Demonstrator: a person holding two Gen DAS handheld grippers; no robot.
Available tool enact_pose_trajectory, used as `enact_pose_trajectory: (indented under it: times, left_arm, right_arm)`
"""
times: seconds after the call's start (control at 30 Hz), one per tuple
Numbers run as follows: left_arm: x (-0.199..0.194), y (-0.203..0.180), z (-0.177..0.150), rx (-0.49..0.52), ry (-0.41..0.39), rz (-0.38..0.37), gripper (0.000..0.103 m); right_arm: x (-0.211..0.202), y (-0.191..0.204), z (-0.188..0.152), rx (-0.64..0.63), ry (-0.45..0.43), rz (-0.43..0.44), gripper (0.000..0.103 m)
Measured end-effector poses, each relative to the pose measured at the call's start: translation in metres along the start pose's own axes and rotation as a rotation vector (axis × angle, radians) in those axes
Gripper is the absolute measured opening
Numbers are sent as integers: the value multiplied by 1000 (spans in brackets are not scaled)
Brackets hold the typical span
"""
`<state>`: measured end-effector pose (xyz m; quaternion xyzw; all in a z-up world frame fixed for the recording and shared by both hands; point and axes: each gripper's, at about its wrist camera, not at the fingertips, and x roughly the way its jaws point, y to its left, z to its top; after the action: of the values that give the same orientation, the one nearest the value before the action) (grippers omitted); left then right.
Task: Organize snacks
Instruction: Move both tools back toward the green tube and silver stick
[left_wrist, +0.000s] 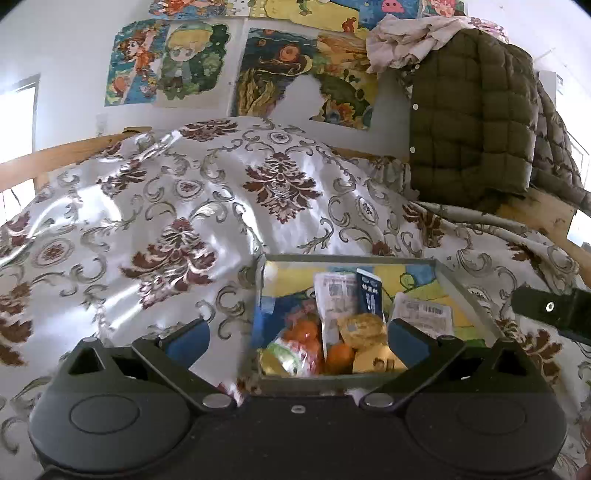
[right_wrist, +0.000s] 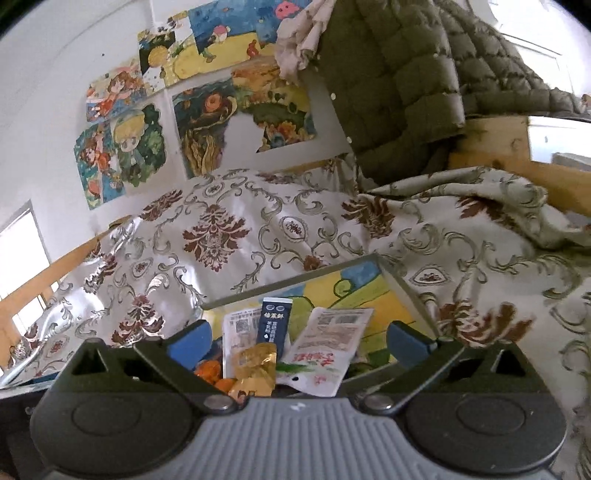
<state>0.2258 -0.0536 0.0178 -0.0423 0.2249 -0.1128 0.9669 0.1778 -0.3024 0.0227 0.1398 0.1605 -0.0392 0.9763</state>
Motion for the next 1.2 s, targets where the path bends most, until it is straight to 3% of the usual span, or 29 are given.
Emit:
enact_pose_trajectory:
  times: [0.13, 0.37, 0.8, 1.2]
  left_arm:
    - [-24, 2, -9, -26, 5, 27, 102]
    - [-62, 3, -33, 4, 35, 71, 102]
    - [-110, 6, -76, 215, 161, 183, 102]
    - [-105, -1, -88, 316, 287, 188, 102]
  right_arm:
    - [-23, 1, -6, -24, -32, -9, 103]
    - [-53, 5, -25, -81, 9, -27, 103]
    - [-76, 22, -72, -131, 216, -42, 103]
    - [-84, 40, -108, -200, 372, -29, 103]
